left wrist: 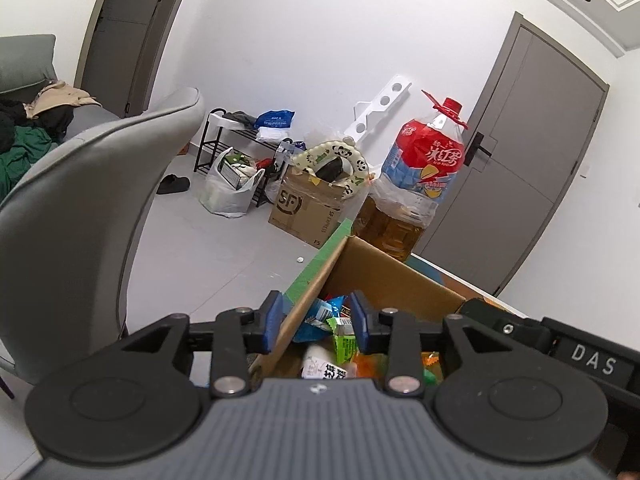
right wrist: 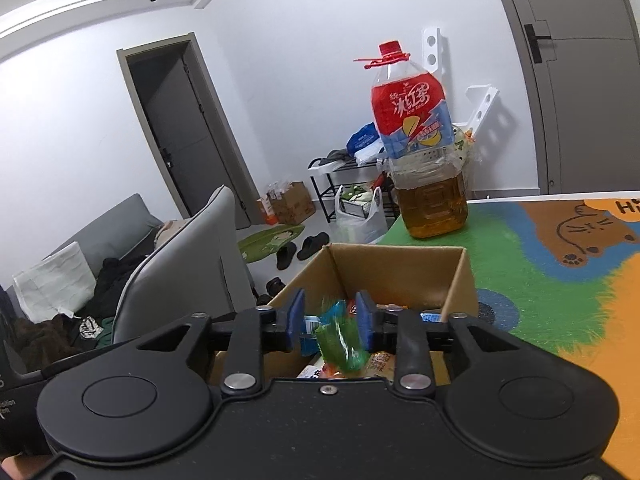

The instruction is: Organize snacks

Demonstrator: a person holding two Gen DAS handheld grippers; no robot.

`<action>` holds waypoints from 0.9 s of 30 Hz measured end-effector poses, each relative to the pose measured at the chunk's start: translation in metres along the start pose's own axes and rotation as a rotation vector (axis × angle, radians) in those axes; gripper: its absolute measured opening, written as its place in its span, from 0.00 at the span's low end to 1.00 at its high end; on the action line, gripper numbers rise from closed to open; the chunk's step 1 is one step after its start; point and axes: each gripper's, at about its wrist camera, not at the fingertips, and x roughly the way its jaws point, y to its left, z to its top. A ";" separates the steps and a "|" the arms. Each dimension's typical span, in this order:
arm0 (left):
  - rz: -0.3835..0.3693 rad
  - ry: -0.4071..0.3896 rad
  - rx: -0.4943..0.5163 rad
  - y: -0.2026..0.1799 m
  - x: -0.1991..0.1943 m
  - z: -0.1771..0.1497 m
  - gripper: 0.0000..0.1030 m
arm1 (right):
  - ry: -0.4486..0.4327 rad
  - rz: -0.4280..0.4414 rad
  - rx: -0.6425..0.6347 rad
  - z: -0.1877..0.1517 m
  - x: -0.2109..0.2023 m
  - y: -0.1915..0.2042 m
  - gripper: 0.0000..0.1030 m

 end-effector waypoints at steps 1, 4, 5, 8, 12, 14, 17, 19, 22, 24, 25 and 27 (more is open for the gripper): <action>-0.004 0.000 0.003 -0.001 -0.002 0.000 0.41 | -0.004 -0.011 0.003 0.000 -0.004 -0.002 0.35; -0.015 0.002 0.016 -0.006 -0.008 -0.002 0.53 | -0.015 -0.043 0.018 -0.001 -0.017 -0.008 0.44; -0.020 0.002 0.020 -0.008 -0.010 -0.004 0.58 | -0.020 -0.053 0.020 -0.001 -0.021 -0.011 0.48; -0.039 -0.007 0.027 -0.013 -0.018 -0.007 0.69 | -0.035 -0.084 0.021 -0.005 -0.037 -0.016 0.58; -0.044 -0.006 0.048 -0.019 -0.029 -0.008 0.83 | -0.041 -0.105 0.037 -0.009 -0.050 -0.024 0.67; -0.041 -0.008 0.060 -0.022 -0.034 -0.007 0.88 | -0.049 -0.113 0.046 -0.010 -0.057 -0.028 0.72; -0.041 -0.005 0.081 -0.025 -0.043 -0.005 0.92 | -0.060 -0.108 0.052 -0.011 -0.067 -0.031 0.78; -0.043 0.000 0.092 -0.028 -0.048 -0.005 0.93 | -0.061 -0.107 0.051 -0.011 -0.071 -0.032 0.82; -0.038 0.009 0.123 -0.032 -0.054 -0.005 0.94 | -0.071 -0.102 0.039 -0.011 -0.081 -0.033 0.88; -0.043 0.020 0.146 -0.033 -0.058 -0.006 0.94 | -0.077 -0.097 0.034 -0.012 -0.090 -0.034 0.91; -0.047 0.028 0.157 -0.033 -0.061 -0.006 0.94 | -0.078 -0.097 0.034 -0.013 -0.094 -0.035 0.91; -0.049 0.035 0.172 -0.032 -0.066 -0.005 0.95 | -0.084 -0.098 0.030 -0.013 -0.102 -0.036 0.95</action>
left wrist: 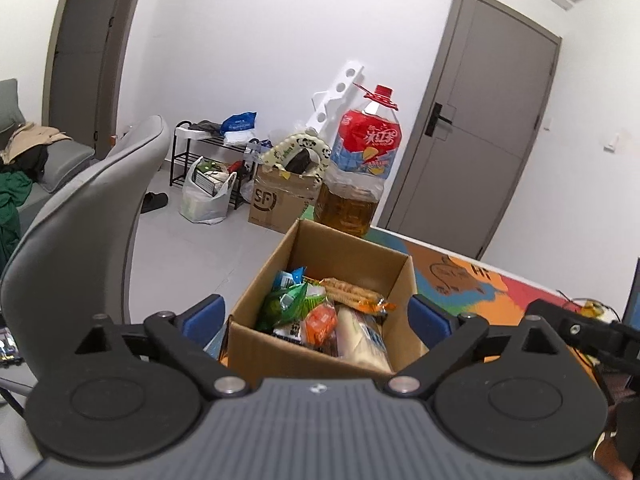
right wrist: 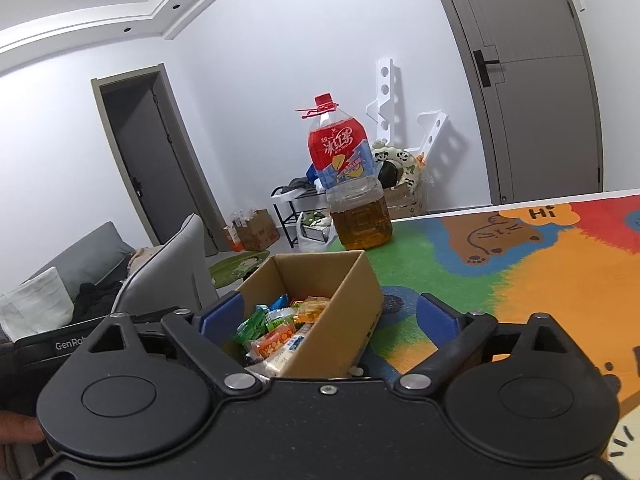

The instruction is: Organize snacks

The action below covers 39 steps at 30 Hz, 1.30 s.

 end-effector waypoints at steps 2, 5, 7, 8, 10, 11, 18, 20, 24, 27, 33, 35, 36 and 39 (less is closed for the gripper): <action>0.002 -0.002 0.010 0.000 -0.006 0.001 0.96 | -0.006 0.002 -0.007 0.001 -0.006 -0.001 0.98; 0.004 -0.014 0.021 -0.001 -0.014 0.005 0.97 | -0.017 -0.006 -0.014 0.002 -0.014 -0.001 1.00; -0.006 -0.014 0.023 -0.001 -0.020 0.008 0.98 | -0.022 -0.024 -0.018 0.002 -0.019 -0.001 1.00; -0.012 -0.014 0.026 -0.001 -0.022 0.009 0.98 | -0.024 -0.029 -0.022 0.002 -0.021 0.000 1.00; -0.015 -0.022 0.043 -0.002 -0.028 0.010 0.98 | -0.025 -0.034 -0.024 0.001 -0.027 -0.001 1.00; -0.018 -0.026 0.051 -0.003 -0.030 0.009 0.98 | -0.025 -0.037 -0.024 0.001 -0.030 -0.001 1.00; -0.060 -0.037 0.086 -0.007 -0.044 0.002 0.99 | -0.017 -0.074 -0.056 -0.004 -0.052 0.005 1.00; -0.074 -0.033 0.095 -0.009 -0.047 0.000 0.99 | -0.003 -0.082 -0.062 -0.006 -0.056 0.008 1.00; -0.091 -0.031 0.132 -0.011 -0.050 -0.002 0.99 | 0.001 -0.073 -0.065 -0.008 -0.066 0.010 1.00; -0.078 0.015 0.127 -0.009 -0.045 -0.001 0.99 | 0.009 -0.094 -0.068 -0.009 -0.069 0.011 1.00; -0.072 0.051 0.110 -0.005 -0.039 -0.004 0.99 | 0.030 -0.109 -0.071 -0.010 -0.068 0.014 1.00; -0.073 0.056 0.116 -0.006 -0.037 -0.005 0.99 | 0.030 -0.113 -0.070 -0.010 -0.068 0.014 1.00; -0.069 0.057 0.119 -0.006 -0.037 -0.006 0.99 | 0.032 -0.116 -0.069 -0.010 -0.068 0.015 1.00; -0.070 0.064 0.118 -0.005 -0.036 -0.007 0.99 | 0.035 -0.118 -0.068 -0.011 -0.068 0.015 1.00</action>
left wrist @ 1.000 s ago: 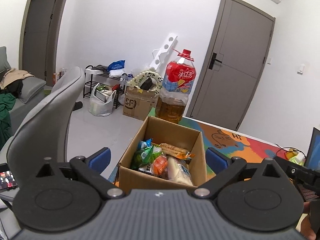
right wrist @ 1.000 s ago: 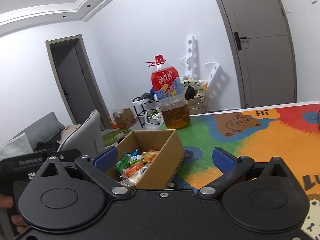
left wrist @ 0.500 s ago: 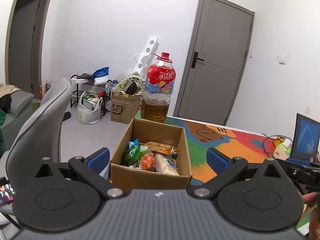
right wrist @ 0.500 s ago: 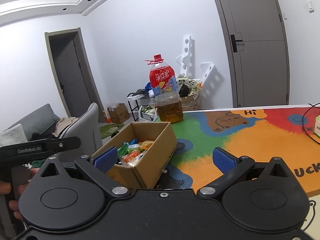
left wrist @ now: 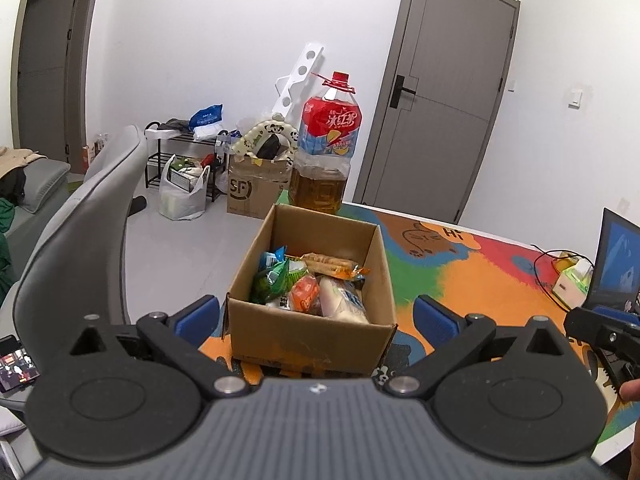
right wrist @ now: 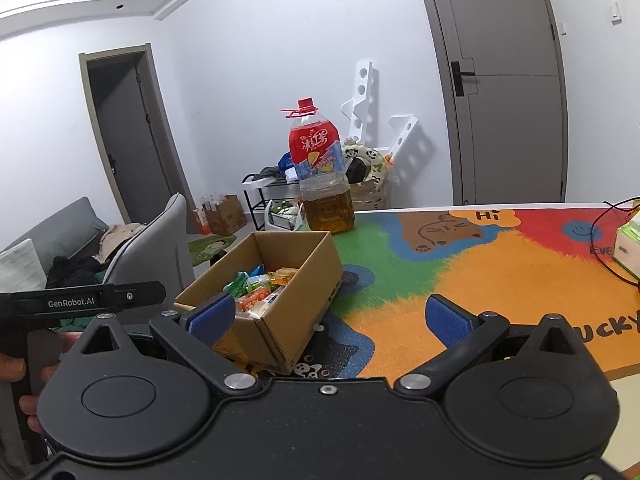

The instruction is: Organize snacks

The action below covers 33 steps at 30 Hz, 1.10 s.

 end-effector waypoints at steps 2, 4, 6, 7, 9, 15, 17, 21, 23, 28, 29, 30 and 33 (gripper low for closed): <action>0.002 0.000 0.004 -0.001 0.000 0.000 0.99 | 0.001 0.002 -0.001 0.000 0.000 0.000 1.00; 0.002 0.000 0.009 -0.002 0.000 -0.001 0.99 | 0.003 0.001 0.001 0.000 0.000 -0.001 1.00; 0.001 0.001 0.012 -0.003 -0.001 -0.002 0.99 | 0.003 0.001 0.005 0.000 -0.001 -0.002 1.00; 0.000 0.002 0.015 -0.003 -0.001 -0.002 0.99 | 0.003 0.001 0.006 0.000 -0.001 -0.002 1.00; -0.005 0.006 0.017 -0.004 -0.001 -0.002 0.99 | 0.003 0.001 0.008 0.000 -0.002 -0.003 1.00; -0.015 0.008 0.024 -0.008 -0.001 -0.004 0.99 | 0.004 0.003 0.012 0.000 -0.001 -0.005 1.00; -0.017 0.013 0.025 -0.009 0.000 -0.004 0.99 | 0.004 0.001 0.011 -0.001 -0.002 -0.004 1.00; -0.017 0.019 0.032 -0.011 0.000 -0.006 0.99 | 0.005 0.000 0.013 -0.002 -0.001 -0.005 1.00; -0.017 0.021 0.033 -0.011 0.000 -0.006 0.99 | 0.005 0.000 0.012 -0.002 -0.001 -0.005 1.00; -0.023 0.019 0.035 -0.010 0.000 -0.005 0.99 | 0.004 -0.002 0.012 -0.003 -0.004 -0.005 1.00; -0.019 0.019 0.033 -0.010 0.000 -0.004 0.99 | 0.005 -0.003 0.014 -0.003 -0.003 -0.005 1.00; -0.018 0.018 0.030 -0.010 0.000 -0.004 0.99 | 0.007 -0.005 0.016 -0.003 -0.003 -0.006 1.00; -0.019 0.014 0.029 -0.010 -0.002 -0.004 0.99 | 0.006 -0.008 0.022 -0.003 -0.003 -0.007 1.00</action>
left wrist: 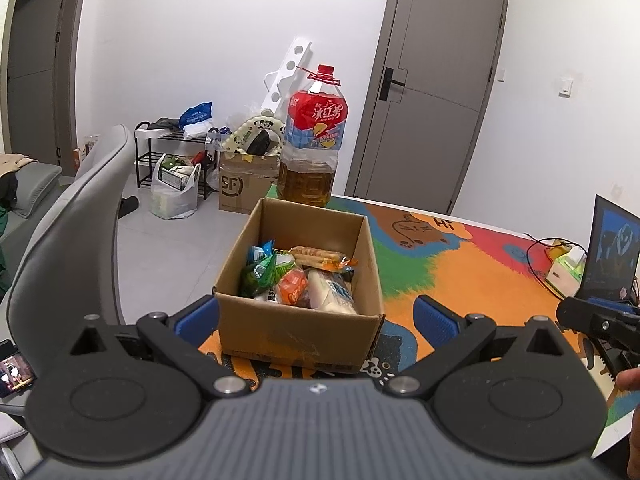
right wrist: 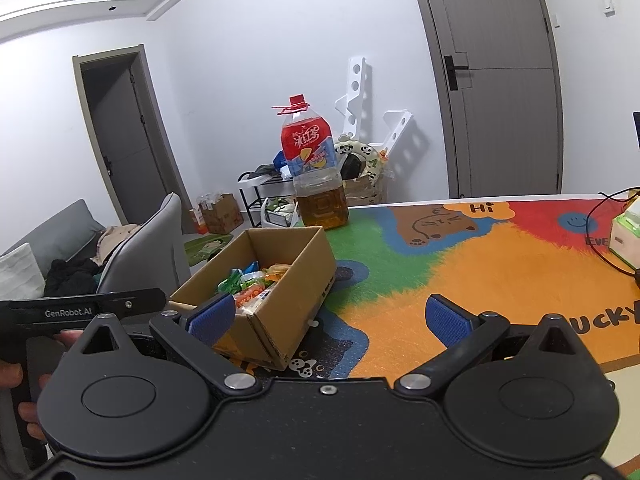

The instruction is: Organize snacks

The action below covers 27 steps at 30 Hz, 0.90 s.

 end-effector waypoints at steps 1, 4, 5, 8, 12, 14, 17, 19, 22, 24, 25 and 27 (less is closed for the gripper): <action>0.001 0.000 0.000 0.000 0.000 0.000 0.99 | 0.000 0.001 0.001 0.000 0.000 0.000 1.00; 0.001 -0.004 -0.003 0.000 -0.001 0.000 0.99 | 0.002 -0.001 0.000 0.000 0.000 0.000 1.00; 0.002 -0.004 -0.004 0.001 -0.002 0.000 0.99 | 0.003 0.000 -0.001 0.000 -0.001 0.000 1.00; 0.002 -0.002 -0.006 0.001 -0.002 0.000 0.99 | 0.001 0.001 -0.002 0.001 -0.002 0.001 1.00; 0.003 -0.002 -0.006 0.001 -0.002 -0.001 0.99 | 0.002 0.000 -0.001 0.001 -0.002 0.000 1.00; 0.004 -0.001 -0.007 0.002 -0.002 0.000 0.99 | 0.001 0.000 -0.001 0.001 -0.003 0.001 1.00; 0.006 -0.001 -0.010 0.002 -0.002 0.000 0.99 | 0.003 0.000 0.000 0.001 -0.002 0.000 1.00; 0.006 -0.002 -0.012 0.002 -0.002 0.001 0.99 | 0.003 0.000 0.000 0.001 -0.002 0.000 1.00; 0.007 -0.004 -0.013 0.003 -0.002 0.001 0.99 | 0.002 0.002 -0.001 0.002 -0.002 0.000 1.00; 0.008 -0.006 -0.017 0.003 -0.002 0.001 0.99 | 0.002 0.001 0.000 0.002 -0.002 0.000 1.00; 0.009 -0.005 -0.018 0.003 -0.003 0.001 0.99 | 0.003 0.002 0.000 0.002 -0.002 0.000 1.00; 0.009 -0.005 -0.018 0.003 -0.003 0.001 0.99 | 0.003 0.002 -0.001 0.002 -0.002 0.000 1.00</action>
